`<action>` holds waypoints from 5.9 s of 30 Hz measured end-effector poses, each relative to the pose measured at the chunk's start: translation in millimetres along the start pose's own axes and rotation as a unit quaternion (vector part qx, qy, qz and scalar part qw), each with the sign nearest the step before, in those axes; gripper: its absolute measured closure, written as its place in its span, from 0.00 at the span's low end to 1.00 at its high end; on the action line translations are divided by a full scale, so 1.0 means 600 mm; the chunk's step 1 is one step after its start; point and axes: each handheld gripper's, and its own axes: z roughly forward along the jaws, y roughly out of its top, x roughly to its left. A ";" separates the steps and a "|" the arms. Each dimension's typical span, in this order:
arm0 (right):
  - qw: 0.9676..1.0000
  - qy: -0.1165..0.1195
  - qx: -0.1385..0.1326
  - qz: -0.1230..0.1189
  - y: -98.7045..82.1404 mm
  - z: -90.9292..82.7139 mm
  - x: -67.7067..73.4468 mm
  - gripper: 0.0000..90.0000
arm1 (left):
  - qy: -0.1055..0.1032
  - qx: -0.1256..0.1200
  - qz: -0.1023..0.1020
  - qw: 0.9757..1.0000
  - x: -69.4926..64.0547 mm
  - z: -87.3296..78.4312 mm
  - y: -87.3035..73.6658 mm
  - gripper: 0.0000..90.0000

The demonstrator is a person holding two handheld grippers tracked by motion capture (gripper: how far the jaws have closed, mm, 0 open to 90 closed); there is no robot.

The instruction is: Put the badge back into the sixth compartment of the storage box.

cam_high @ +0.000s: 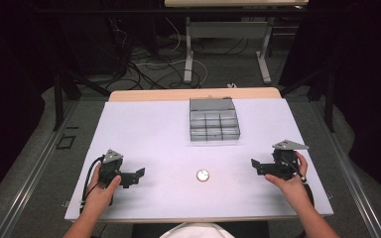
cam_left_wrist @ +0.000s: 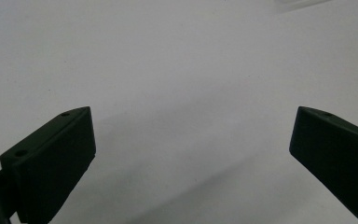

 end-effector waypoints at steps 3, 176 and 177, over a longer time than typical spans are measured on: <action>1.000 0.005 -0.003 -0.001 0.006 0.001 0.006 0.00 | -0.001 0.000 -0.001 1.000 0.000 0.000 0.000 0.01; 0.964 0.154 0.128 -0.173 0.024 0.138 0.261 0.47 | -0.003 0.009 0.008 1.000 -0.001 0.002 -0.001 0.01; 0.965 0.152 0.132 -0.166 0.023 0.137 0.262 0.48 | -0.003 0.009 0.009 1.000 -0.001 0.002 -0.001 0.01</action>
